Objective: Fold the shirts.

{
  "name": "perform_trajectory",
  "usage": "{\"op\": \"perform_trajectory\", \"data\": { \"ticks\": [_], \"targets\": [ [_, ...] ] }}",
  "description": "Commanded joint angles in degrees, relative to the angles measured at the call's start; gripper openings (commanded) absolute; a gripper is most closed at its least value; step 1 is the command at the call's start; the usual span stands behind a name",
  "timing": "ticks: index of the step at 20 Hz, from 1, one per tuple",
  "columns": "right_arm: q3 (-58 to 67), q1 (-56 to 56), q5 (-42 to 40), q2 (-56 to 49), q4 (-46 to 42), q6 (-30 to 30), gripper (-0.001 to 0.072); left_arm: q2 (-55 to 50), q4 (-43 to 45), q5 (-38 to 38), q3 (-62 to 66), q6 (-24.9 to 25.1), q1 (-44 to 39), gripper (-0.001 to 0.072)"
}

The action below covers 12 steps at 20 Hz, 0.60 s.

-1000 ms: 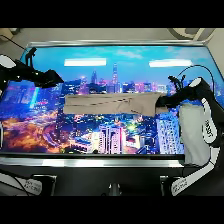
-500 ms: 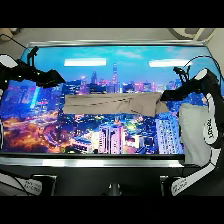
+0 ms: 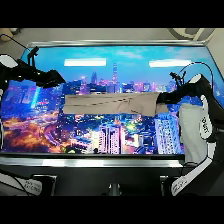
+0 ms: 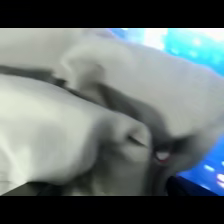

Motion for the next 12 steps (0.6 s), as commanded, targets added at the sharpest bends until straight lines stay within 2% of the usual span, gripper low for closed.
{"op": "perform_trajectory", "data": {
  "ticks": [1,6,9,10,11,12],
  "targets": [
    [-0.1,0.1,2.6,-1.1,9.2,-2.3,0.0717,0.0,0.0,-0.1,0.1,-0.1,-0.3,0.0602],
    [-0.1,0.1,9.1,-1.2,12.6,-3.7,0.0713,0.0,0.0,-1.7,0.1,-0.2,-0.4,0.0602],
    [-0.1,1.2,12.1,-1.2,13.1,-5.1,0.0662,0.0,0.0,-1.7,0.1,-0.2,-0.7,0.0602],
    [-0.1,1.8,12.1,-1.2,13.0,-5.9,0.0564,0.0,0.0,-1.7,0.1,-0.2,-0.7,0.0602],
    [-0.1,2.3,11.3,-1.2,13.1,-6.1,0.0367,0.0,0.0,-1.7,0.1,-0.2,-1.0,0.0602],
    [-0.1,2.5,11.1,-1.2,13.6,-6.0,0.0121,0.0,0.0,-1.7,0.1,-0.2,-1.2,0.0595]
  ]
}}
